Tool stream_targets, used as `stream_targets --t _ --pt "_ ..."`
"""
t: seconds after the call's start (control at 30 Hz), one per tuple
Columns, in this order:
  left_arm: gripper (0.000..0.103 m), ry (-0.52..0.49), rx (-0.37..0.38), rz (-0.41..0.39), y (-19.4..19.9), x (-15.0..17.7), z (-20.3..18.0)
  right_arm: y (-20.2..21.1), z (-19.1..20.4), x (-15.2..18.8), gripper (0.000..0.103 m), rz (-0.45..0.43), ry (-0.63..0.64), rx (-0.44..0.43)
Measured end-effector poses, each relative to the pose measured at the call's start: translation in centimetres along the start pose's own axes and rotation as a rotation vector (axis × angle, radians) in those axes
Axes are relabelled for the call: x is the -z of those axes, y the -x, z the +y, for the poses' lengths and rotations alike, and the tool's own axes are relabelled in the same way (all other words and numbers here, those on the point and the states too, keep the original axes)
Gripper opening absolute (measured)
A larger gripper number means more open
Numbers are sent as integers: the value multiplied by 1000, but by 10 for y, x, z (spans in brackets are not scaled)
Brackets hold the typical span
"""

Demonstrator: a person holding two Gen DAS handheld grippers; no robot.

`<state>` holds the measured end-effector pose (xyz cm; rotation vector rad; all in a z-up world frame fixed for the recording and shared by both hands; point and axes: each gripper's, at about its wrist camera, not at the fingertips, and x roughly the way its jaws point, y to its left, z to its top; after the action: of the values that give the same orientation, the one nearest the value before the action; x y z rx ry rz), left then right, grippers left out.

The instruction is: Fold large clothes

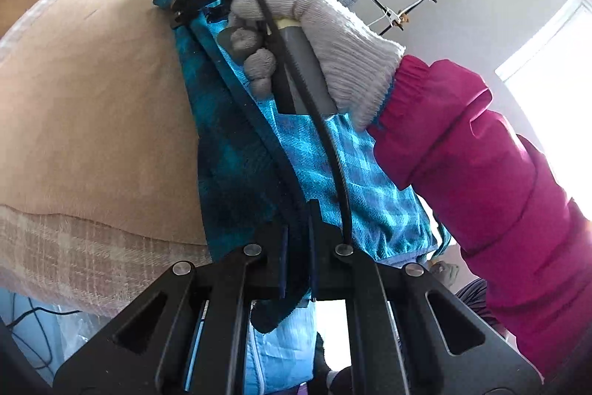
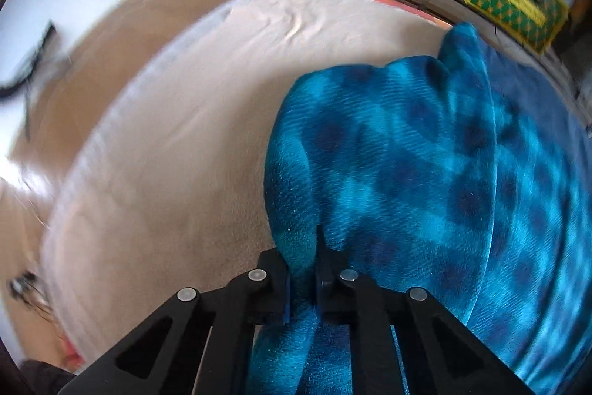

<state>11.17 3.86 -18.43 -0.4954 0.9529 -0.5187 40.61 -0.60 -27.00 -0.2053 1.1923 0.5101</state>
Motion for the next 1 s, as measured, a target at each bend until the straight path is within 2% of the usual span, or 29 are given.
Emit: stream_targets --t 0.13,0.33,0.5,0.6,0.7,0.8,1.0 --pt "6 -49 -16 8 -3 -1 -16 25 -29 5 5 -91 -96 -124" --pt "6 -127 -43 30 -14 2 -39 64 -92 30 5 -243 -295 -312" --pt "6 -228 -63 62 -33 4 -72 84 -151 66 5 -366 -465 -428" --pt "6 -289 -80 98 -48 9 -89 93 -189 102 5 -433 -582 -495" --pt "6 -312 -85 126 -62 13 -95 90 -222 132 5 -440 -675 -504" --pt "6 -317 -90 167 -81 14 -102 75 -242 148 5 -399 -736 -474" --pt "6 -343 -110 200 -96 22 -109 63 -247 147 4 -370 -705 -390"
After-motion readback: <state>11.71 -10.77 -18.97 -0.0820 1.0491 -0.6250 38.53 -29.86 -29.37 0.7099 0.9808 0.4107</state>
